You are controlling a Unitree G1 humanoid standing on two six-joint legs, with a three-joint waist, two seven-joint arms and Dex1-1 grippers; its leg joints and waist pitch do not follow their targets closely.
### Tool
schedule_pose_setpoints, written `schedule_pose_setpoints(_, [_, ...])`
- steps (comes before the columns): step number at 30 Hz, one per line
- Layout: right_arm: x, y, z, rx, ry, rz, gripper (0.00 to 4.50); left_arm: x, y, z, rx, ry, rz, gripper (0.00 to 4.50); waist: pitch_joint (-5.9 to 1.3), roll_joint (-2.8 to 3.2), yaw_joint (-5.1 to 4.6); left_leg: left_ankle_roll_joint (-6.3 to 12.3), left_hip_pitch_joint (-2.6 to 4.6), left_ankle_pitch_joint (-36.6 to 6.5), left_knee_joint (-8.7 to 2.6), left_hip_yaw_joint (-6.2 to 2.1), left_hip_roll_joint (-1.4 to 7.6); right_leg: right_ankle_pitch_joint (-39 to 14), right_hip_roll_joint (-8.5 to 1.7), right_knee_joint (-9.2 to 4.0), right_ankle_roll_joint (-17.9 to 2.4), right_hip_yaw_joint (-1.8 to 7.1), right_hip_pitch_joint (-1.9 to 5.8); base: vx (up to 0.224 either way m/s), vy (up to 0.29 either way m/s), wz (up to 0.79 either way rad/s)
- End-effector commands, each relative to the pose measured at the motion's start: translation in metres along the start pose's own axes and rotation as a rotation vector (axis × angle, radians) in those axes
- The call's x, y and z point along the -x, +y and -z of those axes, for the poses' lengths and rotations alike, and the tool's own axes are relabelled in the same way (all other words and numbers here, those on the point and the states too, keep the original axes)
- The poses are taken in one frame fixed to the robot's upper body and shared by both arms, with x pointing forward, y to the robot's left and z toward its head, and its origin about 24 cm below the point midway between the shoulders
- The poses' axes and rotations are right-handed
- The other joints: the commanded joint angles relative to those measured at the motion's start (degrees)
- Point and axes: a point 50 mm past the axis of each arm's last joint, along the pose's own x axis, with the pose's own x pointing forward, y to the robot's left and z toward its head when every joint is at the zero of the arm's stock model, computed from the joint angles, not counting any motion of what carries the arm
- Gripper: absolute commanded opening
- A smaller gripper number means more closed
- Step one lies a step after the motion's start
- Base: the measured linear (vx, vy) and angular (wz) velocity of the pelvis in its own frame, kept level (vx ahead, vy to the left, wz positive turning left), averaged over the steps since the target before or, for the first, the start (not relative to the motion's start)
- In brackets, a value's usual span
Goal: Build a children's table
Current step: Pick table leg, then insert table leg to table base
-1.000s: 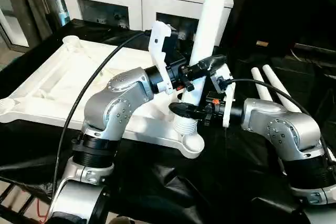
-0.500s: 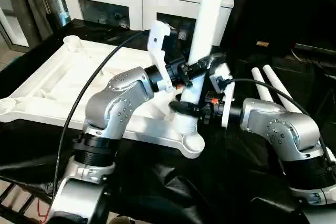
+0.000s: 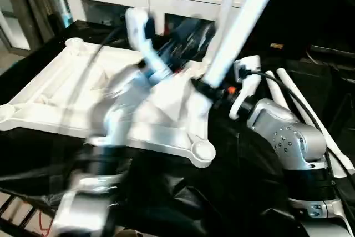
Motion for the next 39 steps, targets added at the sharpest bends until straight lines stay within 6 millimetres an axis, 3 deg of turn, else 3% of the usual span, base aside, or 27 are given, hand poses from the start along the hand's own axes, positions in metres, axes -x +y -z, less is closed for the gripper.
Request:
schedule_pose_setpoints(1, [0.008,-0.016,0.004,0.028,0.013,0.113,1.92,0.003,-0.012,0.019,-0.036,0.137,0.131,2.87,-4.02,0.82,-0.27,-3.24,1.46,-11.1,-4.34,-0.63,1.28,-13.2,-2.23,-3.85,-6.6,1.82,2.57,0.000,0.000,0.00])
schedule_pose_setpoints(5, [0.015,-0.022,0.015,0.062,0.056,0.151,1.92,0.031,-0.028,0.055,-0.078,0.408,0.356,2.87,-4.00,1.14,-0.31,-3.65,1.55,-11.6,-4.42,-0.49,1.30,-11.2,-2.12,-3.55,-7.4,1.98,2.56,0.000,0.000,0.00])
schedule_pose_setpoints(9, [0.015,-0.018,0.018,0.063,0.058,0.139,1.92,0.041,-0.032,0.069,-0.072,0.490,0.426,2.69,-3.82,1.26,-0.48,-3.81,1.54,-13.3,-4.48,-0.38,1.34,-11.4,-2.30,-3.61,-8.8,2.11,2.57,0.000,0.000,0.00])
schedule_pose_setpoints(13, [0.014,-0.015,0.019,0.082,0.064,0.125,1.92,0.048,-0.029,0.081,-0.102,0.596,0.457,2.39,-3.70,1.45,-0.85,-4.06,1.61,-15.8,-4.57,-0.49,1.20,-15.7,-2.34,-4.09,-7.6,2.17,2.42,0.000,0.000,0.00])
schedule_pose_setpoints(17, [0.014,-0.012,0.021,0.094,0.074,0.098,1.92,0.055,-0.011,0.093,-0.145,0.719,0.412,2.02,-3.63,1.41,-1.42,-4.07,1.56,-16.8,-4.57,-0.61,1.20,-18.0,-2.43,-4.32,-7.4,2.15,2.36,0.000,0.000,0.00])
schedule_pose_setpoints(21, [0.014,-0.009,0.023,0.103,0.089,0.077,1.92,0.063,-0.001,0.097,-0.152,0.791,0.418,1.63,-3.67,1.42,-1.45,-3.92,1.59,-16.6,-4.63,-0.71,1.25,-17.5,-2.47,-4.30,-7.7,2.12,2.28,0.000,0.000,0.00])
schedule_pose_setpoints(25, [0.015,-0.007,0.024,0.103,0.089,0.065,1.92,0.067,0.006,0.098,-0.154,0.815,0.425,1.28,-3.89,1.86,-1.43,-3.62,1.53,-14.7,-4.49,-0.66,1.28,-12.5,-2.56,-3.74,-9.7,2.12,2.56,0.000,0.000,0.00])
schedule_pose_setpoints(30, [0.016,-0.007,0.024,0.103,0.088,0.066,1.92,0.070,0.008,0.101,-0.150,0.827,0.462,0.95,-4.01,1.97,-1.35,-3.26,1.53,-13.9,-4.38,-0.58,1.34,-8.8,-2.56,-3.33,-11.6,2.09,2.79,0.000,0.000,0.00])
schedule_pose_setpoints(39, [0.019,-0.002,0.025,0.081,0.107,0.001,1.92,0.076,0.011,0.106,-0.064,0.816,0.465,0.28,-3.74,1.77,-1.32,-3.52,1.66,-17.3,-4.58,-0.73,1.40,-15.8,-2.81,-4.06,-10.4,2.16,2.66,0.000,0.000,0.00])
